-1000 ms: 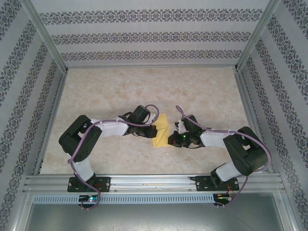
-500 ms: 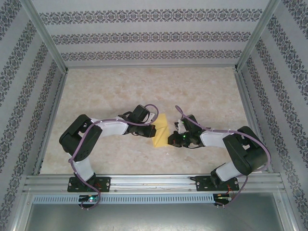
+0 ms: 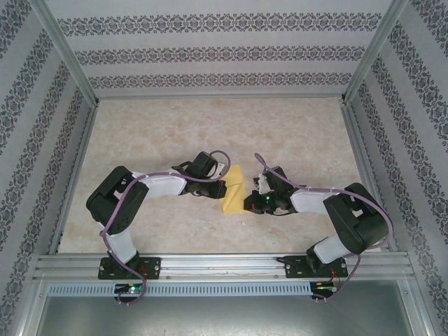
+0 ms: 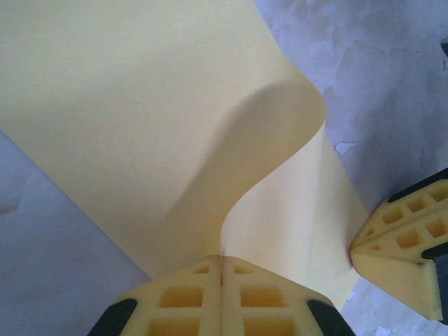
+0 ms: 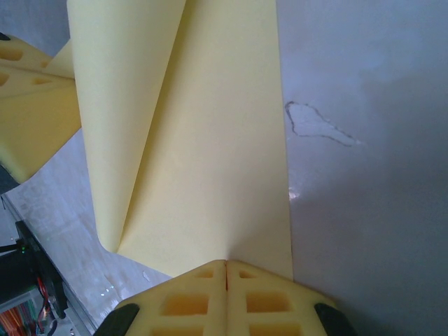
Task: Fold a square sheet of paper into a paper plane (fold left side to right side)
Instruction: Fold the triangle a second time at the center of the table.
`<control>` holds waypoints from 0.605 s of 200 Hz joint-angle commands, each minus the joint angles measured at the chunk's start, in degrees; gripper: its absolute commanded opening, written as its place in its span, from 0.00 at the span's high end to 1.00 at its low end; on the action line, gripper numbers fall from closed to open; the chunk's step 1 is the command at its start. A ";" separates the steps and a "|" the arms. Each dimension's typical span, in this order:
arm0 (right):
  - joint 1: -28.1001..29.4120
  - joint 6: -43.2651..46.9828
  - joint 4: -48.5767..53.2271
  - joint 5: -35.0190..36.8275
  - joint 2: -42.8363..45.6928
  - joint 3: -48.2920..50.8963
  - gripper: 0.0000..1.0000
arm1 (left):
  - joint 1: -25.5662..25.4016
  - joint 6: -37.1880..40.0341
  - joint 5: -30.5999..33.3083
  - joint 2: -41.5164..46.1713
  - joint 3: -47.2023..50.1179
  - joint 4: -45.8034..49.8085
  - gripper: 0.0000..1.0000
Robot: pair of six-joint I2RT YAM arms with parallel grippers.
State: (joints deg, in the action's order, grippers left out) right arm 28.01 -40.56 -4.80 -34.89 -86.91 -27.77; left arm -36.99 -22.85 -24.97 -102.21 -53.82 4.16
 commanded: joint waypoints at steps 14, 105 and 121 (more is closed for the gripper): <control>0.81 0.99 4.12 3.69 -2.73 0.85 1.00 | 0.93 1.58 0.94 -1.47 -1.39 2.65 1.00; 0.81 1.01 4.08 3.61 -3.09 0.66 1.00 | 0.90 1.76 1.90 -2.27 -1.21 2.51 1.00; 0.82 1.06 4.09 3.53 -3.00 0.64 1.00 | 0.92 1.67 1.94 -2.62 -1.14 2.09 1.00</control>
State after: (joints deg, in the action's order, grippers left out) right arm 28.01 -40.56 -4.80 -35.20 -87.29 -28.03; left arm -36.99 -22.63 -24.53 -103.46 -53.93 5.10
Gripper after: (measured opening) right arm 0.050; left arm 0.044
